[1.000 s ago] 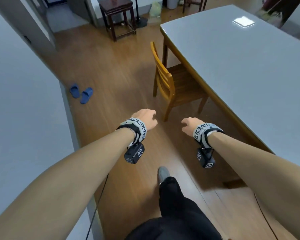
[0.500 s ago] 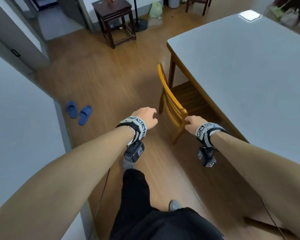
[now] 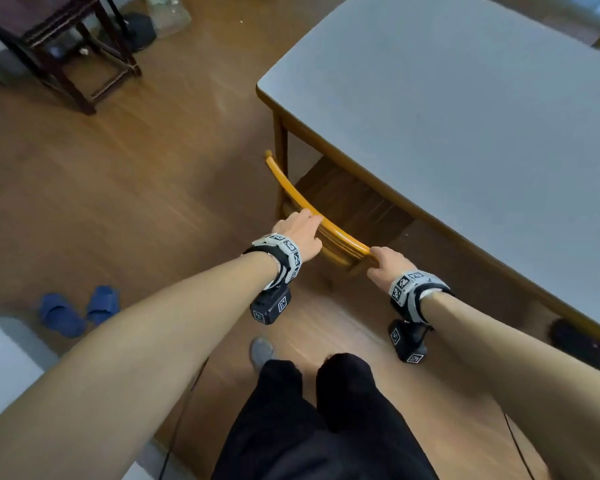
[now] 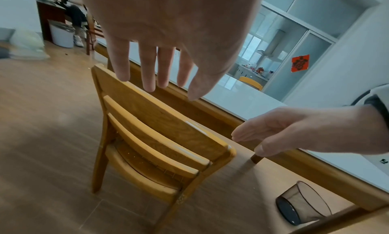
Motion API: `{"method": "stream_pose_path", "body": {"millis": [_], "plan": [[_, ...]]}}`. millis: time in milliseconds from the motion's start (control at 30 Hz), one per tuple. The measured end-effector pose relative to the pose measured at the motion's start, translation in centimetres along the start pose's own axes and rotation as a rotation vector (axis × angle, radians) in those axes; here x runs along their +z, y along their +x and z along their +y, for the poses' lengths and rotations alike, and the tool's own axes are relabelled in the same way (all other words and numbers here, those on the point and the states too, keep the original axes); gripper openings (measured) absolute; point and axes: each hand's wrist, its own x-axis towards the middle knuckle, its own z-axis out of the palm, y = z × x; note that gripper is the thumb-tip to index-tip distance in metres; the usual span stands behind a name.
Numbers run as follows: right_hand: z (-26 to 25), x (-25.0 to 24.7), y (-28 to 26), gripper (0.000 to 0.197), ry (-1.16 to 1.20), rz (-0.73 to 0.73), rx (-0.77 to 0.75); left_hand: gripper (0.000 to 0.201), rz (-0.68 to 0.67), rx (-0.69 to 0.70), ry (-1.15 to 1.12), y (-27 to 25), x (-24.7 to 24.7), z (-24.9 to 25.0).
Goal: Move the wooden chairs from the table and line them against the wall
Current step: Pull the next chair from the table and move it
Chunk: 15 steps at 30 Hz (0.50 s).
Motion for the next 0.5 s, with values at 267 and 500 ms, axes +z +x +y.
{"method": "stream_pose_path", "body": {"millis": [267,500], "plan": [[-3.3,0.3,5.7,0.040,0.113,0.027,0.043,0.057,-0.044,0.054,0.014,5.1,-2.0,-4.1],[-5.1,2.0,9.3,0.042,0.235,0.044,0.179,0.060,-0.132,0.152,0.134,10.7,-2.0,-8.0]]}}
